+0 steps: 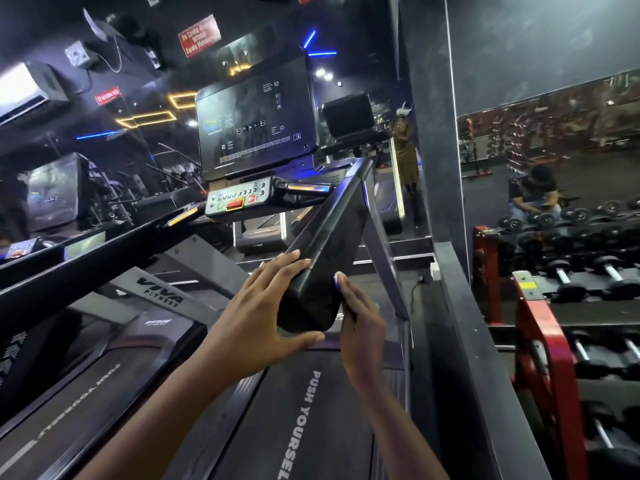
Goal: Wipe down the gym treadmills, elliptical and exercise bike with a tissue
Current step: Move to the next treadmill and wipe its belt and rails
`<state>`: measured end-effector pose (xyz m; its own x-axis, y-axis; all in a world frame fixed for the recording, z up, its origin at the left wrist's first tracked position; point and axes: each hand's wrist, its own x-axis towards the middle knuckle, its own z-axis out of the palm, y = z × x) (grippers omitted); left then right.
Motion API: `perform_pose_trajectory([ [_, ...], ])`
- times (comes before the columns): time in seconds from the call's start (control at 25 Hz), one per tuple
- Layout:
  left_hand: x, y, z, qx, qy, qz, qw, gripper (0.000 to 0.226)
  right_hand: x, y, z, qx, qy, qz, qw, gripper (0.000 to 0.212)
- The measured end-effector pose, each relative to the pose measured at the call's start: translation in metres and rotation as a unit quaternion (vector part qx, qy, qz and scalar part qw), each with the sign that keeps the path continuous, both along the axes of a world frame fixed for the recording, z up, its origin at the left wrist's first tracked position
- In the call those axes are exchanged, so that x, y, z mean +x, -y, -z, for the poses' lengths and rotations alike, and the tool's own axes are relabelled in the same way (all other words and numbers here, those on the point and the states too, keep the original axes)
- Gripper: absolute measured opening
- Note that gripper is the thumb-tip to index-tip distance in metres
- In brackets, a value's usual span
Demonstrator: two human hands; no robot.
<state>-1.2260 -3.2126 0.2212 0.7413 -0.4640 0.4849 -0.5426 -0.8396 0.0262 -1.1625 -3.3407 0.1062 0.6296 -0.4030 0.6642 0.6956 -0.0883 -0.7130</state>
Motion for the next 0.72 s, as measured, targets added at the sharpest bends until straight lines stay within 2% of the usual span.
perform_pose_trajectory([
  [0.12, 0.0, 0.002, 0.002, -0.016, 0.011, -0.004, 1.0, 0.092, -0.016, -0.002, -0.005, 0.026, -0.003, 0.007, 1.0, 0.038],
  [0.32, 0.002, 0.002, 0.005, -0.032, 0.041, 0.009, 0.999, 0.083, -0.053, -0.02, -0.013, -0.007, 0.082, -0.036, 0.996, 0.041],
  [0.52, -0.001, 0.004, 0.001, -0.034, 0.031, 0.008, 0.999, 0.083, -0.007, -0.015, 0.0, 0.008, 0.027, 0.025, 0.999, 0.037],
  [0.6, -0.003, 0.004, 0.001, -0.032, 0.022, 0.007, 0.999, 0.084, 0.008, -0.011, 0.006, 0.033, 0.004, 0.023, 0.999, 0.034],
  [0.72, -0.006, 0.006, -0.006, -0.032, -0.025, -0.01, 0.999, 0.09, 0.008, 0.0, 0.0, 0.036, -0.001, 0.011, 0.999, 0.04],
])
